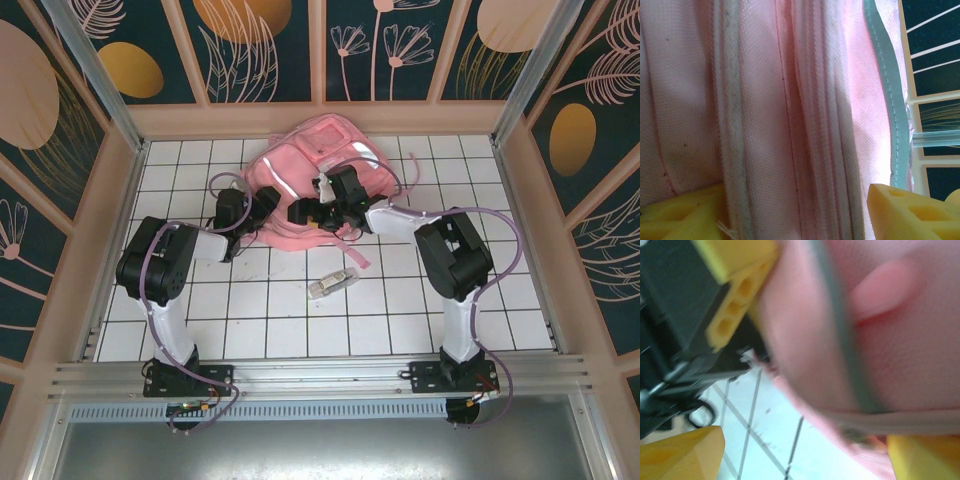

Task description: Pack books, pencil case, and school supplies into a backpack

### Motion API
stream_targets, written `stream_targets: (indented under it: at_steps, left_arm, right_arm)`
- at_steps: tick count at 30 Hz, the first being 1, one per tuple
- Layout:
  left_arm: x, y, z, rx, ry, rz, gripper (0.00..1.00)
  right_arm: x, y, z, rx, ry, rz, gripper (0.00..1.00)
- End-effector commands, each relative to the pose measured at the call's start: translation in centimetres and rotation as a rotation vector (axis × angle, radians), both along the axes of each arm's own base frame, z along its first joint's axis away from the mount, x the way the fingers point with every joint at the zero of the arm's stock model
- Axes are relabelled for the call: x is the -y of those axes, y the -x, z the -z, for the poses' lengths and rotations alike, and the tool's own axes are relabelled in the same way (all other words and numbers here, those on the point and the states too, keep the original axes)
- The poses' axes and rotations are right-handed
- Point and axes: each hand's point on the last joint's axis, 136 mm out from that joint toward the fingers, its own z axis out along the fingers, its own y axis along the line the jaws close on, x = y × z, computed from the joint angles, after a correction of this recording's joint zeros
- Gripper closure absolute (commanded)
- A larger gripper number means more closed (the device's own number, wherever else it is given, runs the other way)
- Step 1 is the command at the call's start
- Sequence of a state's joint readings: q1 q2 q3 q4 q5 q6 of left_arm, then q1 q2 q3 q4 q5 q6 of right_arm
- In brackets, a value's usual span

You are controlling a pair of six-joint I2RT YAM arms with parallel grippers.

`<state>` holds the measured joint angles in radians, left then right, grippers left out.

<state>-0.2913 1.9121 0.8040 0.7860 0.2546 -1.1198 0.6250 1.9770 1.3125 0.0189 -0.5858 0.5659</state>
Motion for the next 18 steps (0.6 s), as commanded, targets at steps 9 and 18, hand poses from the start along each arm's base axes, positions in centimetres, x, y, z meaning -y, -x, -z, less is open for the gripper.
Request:
stream_targets:
  at_steps: [9, 18]
  left_arm:
    - [2.7, 1.6, 1.6, -0.088, -0.026, 0.092, 0.3]
    - [0.9, 2.9, -0.5, -0.085, -0.244, 0.11, 0.3]
  right_arm:
    - [1.1, 7.1, -5.2, -0.063, -0.022, -0.137, 0.16]
    - [8.2, -1.3, -3.5, 0.136, 0.27, 0.219, 0.15]
